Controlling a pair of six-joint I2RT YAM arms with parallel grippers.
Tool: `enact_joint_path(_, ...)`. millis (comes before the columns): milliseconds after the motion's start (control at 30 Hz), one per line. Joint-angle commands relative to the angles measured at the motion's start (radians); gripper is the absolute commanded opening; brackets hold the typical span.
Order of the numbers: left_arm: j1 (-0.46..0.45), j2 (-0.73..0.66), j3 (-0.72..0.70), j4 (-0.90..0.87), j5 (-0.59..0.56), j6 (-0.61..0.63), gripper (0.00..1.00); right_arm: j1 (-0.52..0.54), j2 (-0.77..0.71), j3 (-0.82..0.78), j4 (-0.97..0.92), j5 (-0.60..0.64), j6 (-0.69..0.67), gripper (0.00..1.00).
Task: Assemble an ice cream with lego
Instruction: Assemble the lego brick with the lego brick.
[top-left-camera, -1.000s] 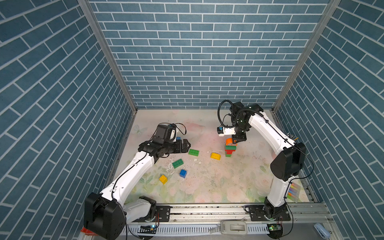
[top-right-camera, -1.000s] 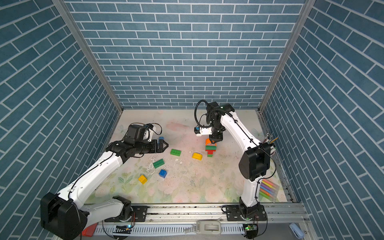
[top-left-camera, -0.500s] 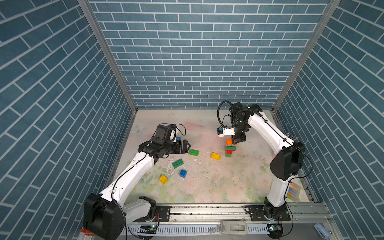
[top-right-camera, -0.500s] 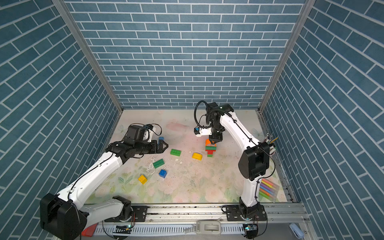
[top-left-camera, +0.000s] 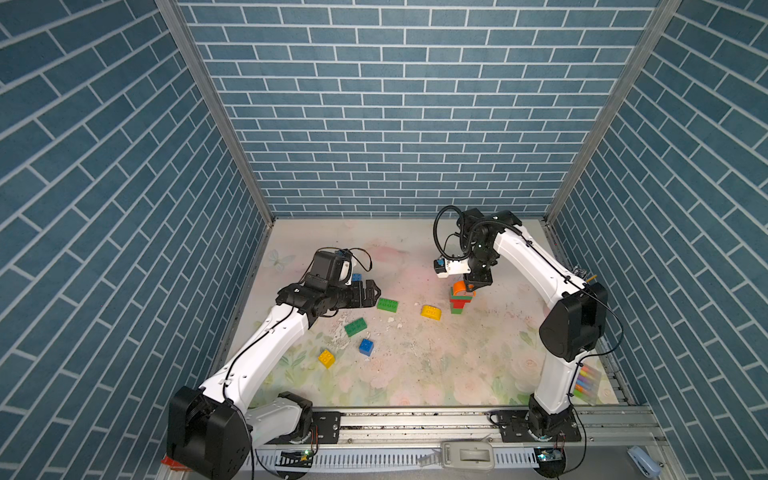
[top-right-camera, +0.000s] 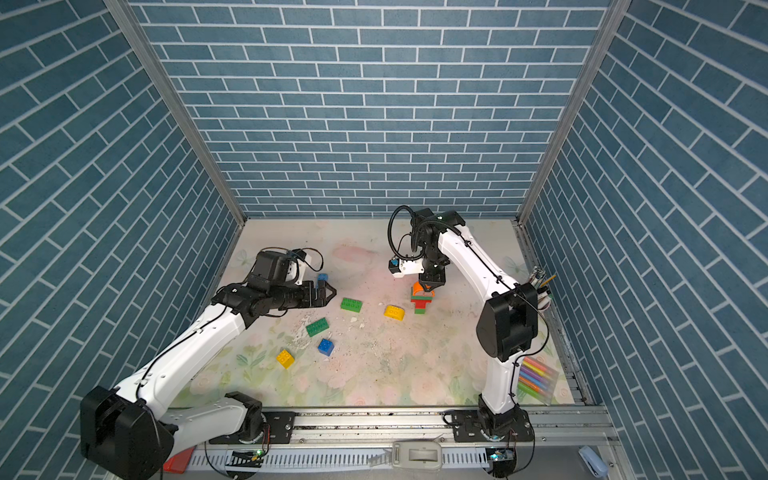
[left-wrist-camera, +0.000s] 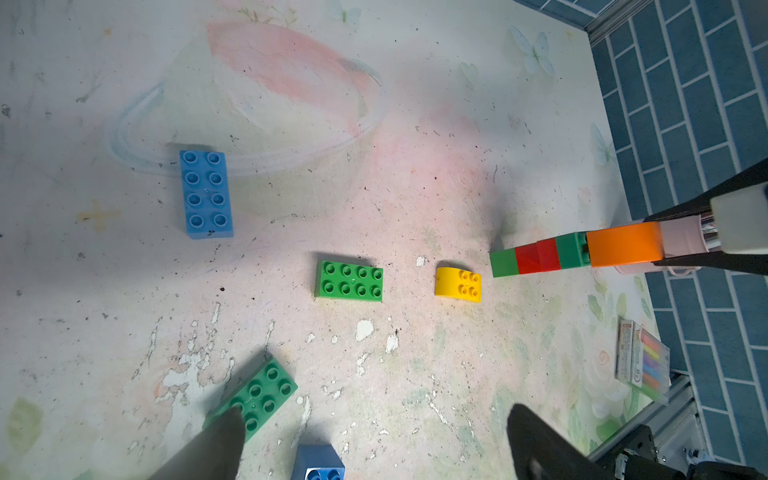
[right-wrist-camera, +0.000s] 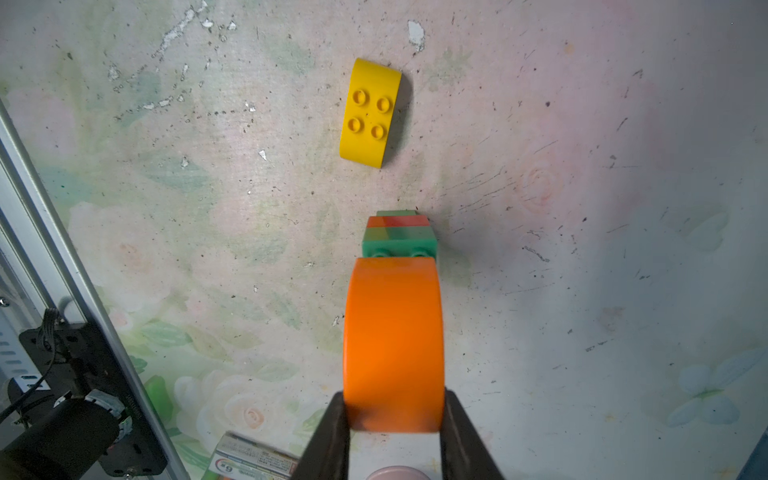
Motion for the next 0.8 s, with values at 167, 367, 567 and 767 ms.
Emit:
enact_joint_path(167,0.013,-0.016,-0.011,-0.002,0.006,0.005,1.00,0.014,0.006,0.019,-0.012,-0.016,-0.045,0.00)
enact_joint_path(367,0.014,-0.013,-0.008,-0.001,0.009,0.007,1.00,0.017,0.009,0.017,-0.010,-0.016,-0.043,0.00)
enact_joint_path(567,0.017,-0.013,-0.008,0.000,0.011,0.010,1.00,0.017,0.017,0.007,-0.008,-0.009,-0.042,0.00)
enact_joint_path(767,0.022,-0.014,-0.006,-0.004,0.013,0.013,1.00,0.017,0.028,0.000,0.002,-0.001,-0.039,0.00)
